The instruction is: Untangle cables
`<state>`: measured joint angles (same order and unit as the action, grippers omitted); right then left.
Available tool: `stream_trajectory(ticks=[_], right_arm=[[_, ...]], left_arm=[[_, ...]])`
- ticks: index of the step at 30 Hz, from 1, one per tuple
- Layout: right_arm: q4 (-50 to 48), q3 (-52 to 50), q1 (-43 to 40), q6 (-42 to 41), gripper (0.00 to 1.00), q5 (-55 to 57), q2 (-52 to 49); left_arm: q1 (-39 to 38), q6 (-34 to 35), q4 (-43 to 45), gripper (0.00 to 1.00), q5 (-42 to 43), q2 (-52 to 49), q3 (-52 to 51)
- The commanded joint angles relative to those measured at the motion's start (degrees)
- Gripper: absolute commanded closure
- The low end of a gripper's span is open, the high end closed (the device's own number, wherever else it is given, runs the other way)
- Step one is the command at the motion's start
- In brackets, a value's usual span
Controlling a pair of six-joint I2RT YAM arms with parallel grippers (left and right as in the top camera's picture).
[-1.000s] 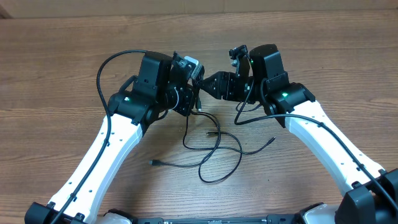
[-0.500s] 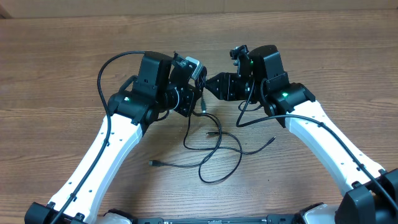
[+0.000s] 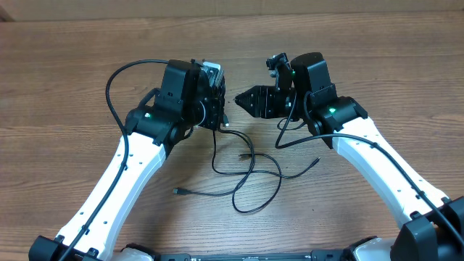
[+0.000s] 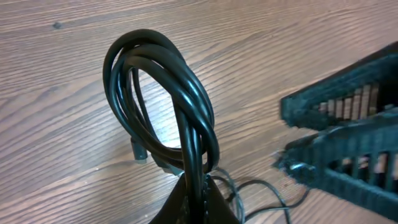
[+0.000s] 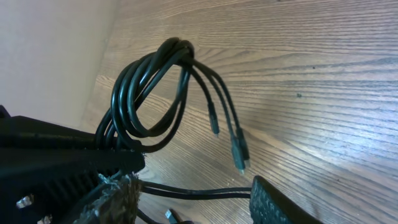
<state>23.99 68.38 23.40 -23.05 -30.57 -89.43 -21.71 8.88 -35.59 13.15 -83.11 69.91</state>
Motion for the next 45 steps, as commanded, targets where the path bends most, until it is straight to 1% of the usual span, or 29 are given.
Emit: stream_trajectory(ticks=[1, 4, 12, 21, 26, 33, 41, 45], right_arm=[[-0.7, -0.1, 0.2, 0.9, 0.44, -0.6, 0.2], [-1.0, -0.1, 0.4, 0.9, 0.44, -0.6, 0.2], [-1.4, -0.1, 1.7, 0.9, 0.44, -0.6, 0.2], [-1.9, -0.1, 1.8, 2.6, 0.45, 0.1, 0.2], [-2.1, -0.1, 1.8, 2.6, 0.45, 2.4, 0.2], [-2.1, -0.1, 1.8, 2.6, 0.45, 4.3, 0.2], [-2.1, -0.1, 1.8, 2.5, 0.45, 6.6, 0.2], [-2.1, -0.1, 1.8, 2.6, 0.45, 7.7, -0.1]], left_arm=[[-0.1, 1.0, 0.7, 0.96, 5.9, 0.8, 1.5], [-0.1, 1.0, 0.7, 0.96, 8.1, 0.8, 1.5], [-0.1, 1.1, 0.7, 0.96, 8.2, -0.1, 1.5], [-0.1, 1.2, 1.2, 0.96, 10.8, -0.3, 1.5], [-0.5, 1.2, 1.2, 0.96, 15.2, -0.3, 1.5], [-3.7, 0.5, 1.6, 0.96, 15.0, -0.3, 1.5], [-5.0, 0.3, 1.9, 0.96, 15.0, -0.3, 1.5], [-5.0, 0.3, 3.0, 0.96, 17.6, -0.3, 1.5]])
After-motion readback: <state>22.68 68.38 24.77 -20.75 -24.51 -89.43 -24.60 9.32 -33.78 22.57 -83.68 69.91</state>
